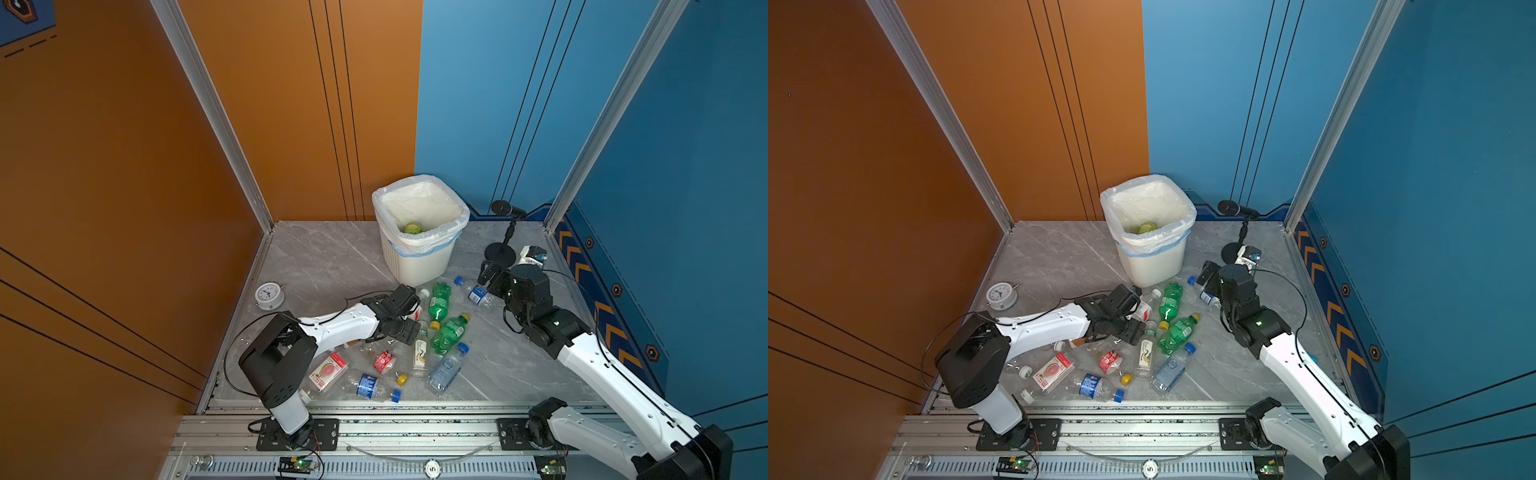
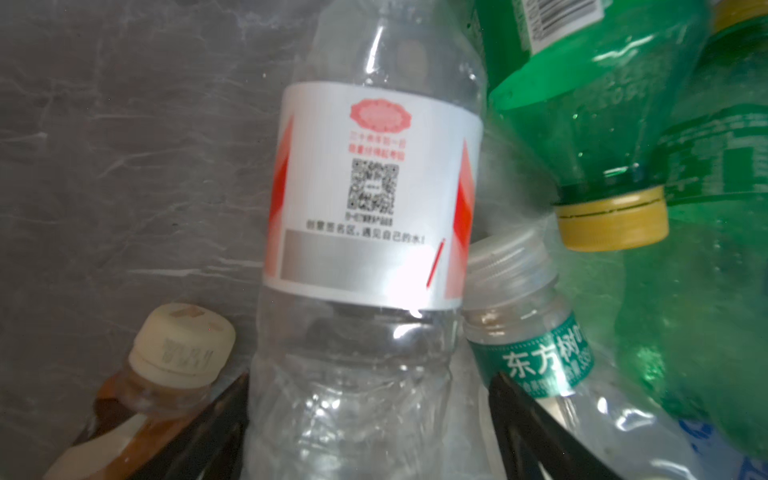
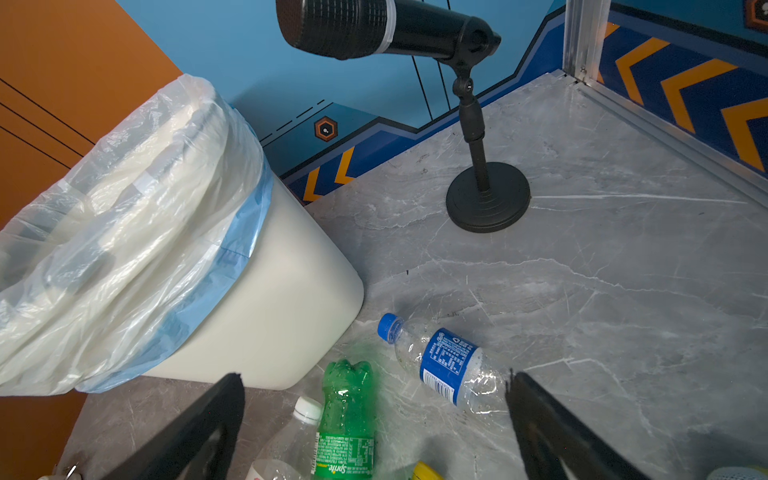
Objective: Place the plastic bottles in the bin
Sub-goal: 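Lower the left gripper onto the clear red-labelled water bottle and grasp it, then lift the red-labelled water bottle with the left gripper over the bin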
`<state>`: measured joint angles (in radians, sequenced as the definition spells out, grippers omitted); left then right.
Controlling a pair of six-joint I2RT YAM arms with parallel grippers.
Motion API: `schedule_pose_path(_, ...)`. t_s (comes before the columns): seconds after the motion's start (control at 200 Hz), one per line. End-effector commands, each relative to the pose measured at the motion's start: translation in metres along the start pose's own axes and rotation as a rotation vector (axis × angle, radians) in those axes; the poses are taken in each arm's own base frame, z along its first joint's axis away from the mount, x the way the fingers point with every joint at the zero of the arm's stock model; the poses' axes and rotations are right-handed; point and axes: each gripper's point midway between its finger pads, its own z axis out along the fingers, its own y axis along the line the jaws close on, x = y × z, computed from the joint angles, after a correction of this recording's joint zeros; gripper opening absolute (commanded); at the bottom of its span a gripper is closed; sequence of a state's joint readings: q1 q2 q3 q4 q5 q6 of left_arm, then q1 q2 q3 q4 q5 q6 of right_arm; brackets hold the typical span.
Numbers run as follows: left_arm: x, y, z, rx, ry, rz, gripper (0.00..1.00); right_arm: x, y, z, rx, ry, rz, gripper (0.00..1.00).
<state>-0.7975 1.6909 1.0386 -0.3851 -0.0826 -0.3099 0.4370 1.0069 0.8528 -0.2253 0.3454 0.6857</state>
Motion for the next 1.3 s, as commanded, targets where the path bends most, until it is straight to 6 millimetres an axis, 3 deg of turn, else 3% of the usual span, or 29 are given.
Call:
schedule_pose_path(0.0,-0.008,0.005,0.001,-0.021,0.004,0.004,0.83,0.001,-0.007,-0.002,0.016,-0.003,0.018,1.00)
schedule_pose_path(0.23,-0.011,0.006,0.004,-0.021,0.013,0.002,0.70,0.000,-0.009,-0.002,0.020,-0.005,0.028,1.00)
schedule_pose_path(0.486,-0.019,0.005,-0.009,-0.013,-0.016,0.017,0.60,0.001,-0.010,0.002,0.019,-0.002,0.039,1.00)
schedule_pose_path(1.046,-0.056,-0.009,-0.083,0.066,-0.250,0.130,0.57,0.003,-0.007,0.008,0.006,0.011,0.057,1.00)
schedule_pose_path(1.297,-0.072,-0.032,-0.124,0.201,-0.406,0.170,0.55,0.002,-0.008,0.006,0.008,0.005,0.059,1.00)
